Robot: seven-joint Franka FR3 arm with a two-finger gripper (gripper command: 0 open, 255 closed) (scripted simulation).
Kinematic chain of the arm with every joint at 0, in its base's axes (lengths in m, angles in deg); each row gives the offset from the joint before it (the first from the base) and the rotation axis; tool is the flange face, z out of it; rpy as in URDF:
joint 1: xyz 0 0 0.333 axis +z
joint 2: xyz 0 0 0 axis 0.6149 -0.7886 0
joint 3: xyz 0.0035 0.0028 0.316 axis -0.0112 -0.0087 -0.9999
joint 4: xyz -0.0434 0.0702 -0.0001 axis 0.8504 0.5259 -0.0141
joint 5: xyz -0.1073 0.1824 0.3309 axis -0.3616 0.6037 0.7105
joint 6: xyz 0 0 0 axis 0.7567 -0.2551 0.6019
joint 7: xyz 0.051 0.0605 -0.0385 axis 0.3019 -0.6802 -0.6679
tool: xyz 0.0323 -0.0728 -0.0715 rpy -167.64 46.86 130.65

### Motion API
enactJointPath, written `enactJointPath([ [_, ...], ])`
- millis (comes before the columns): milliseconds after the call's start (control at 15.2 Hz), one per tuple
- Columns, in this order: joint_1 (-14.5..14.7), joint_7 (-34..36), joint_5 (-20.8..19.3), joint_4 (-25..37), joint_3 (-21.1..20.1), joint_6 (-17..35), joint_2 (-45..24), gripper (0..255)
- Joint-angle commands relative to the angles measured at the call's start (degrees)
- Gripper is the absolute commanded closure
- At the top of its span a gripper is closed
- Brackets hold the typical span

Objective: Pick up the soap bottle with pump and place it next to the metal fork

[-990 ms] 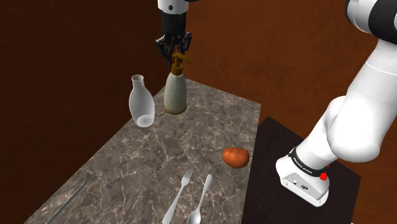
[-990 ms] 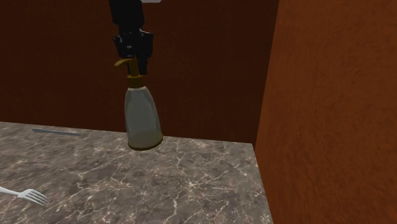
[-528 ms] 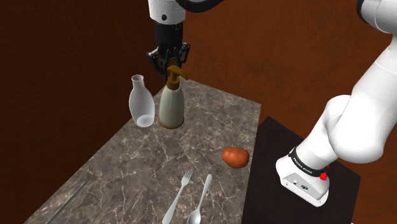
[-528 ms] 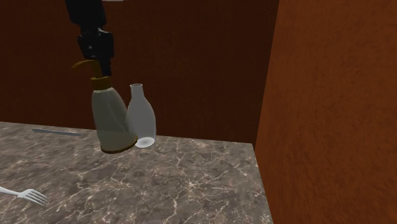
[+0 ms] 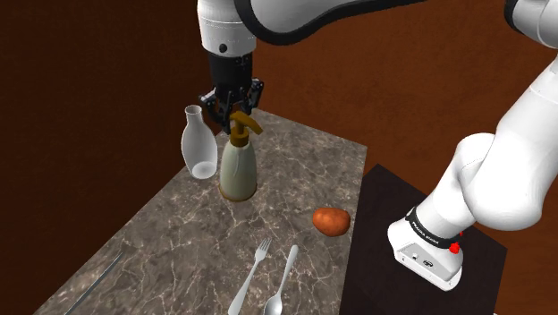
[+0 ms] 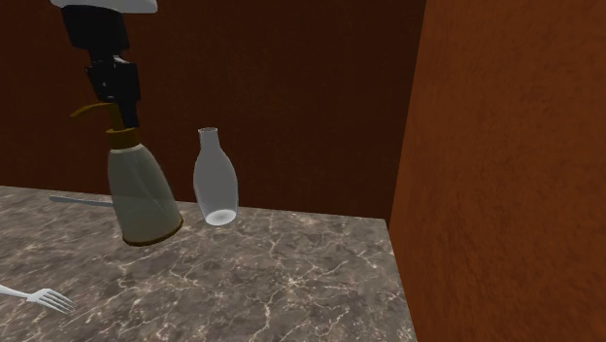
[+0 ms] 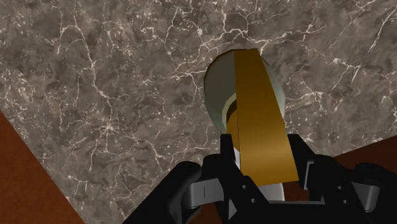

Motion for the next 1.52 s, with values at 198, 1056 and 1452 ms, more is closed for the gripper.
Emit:
enactJointPath([
  [198, -0.01, 0.26, -0.28, -3.18, 0.05, 3.87, -0.67, 255],
  [1056, 0.03, 0.77, -0.82, -7.26, 0.11, 9.22, -2.00, 255],
  [1452, 0.03, 0.77, -0.82, -7.27, 0.11, 9.22, -1.99, 0],
])
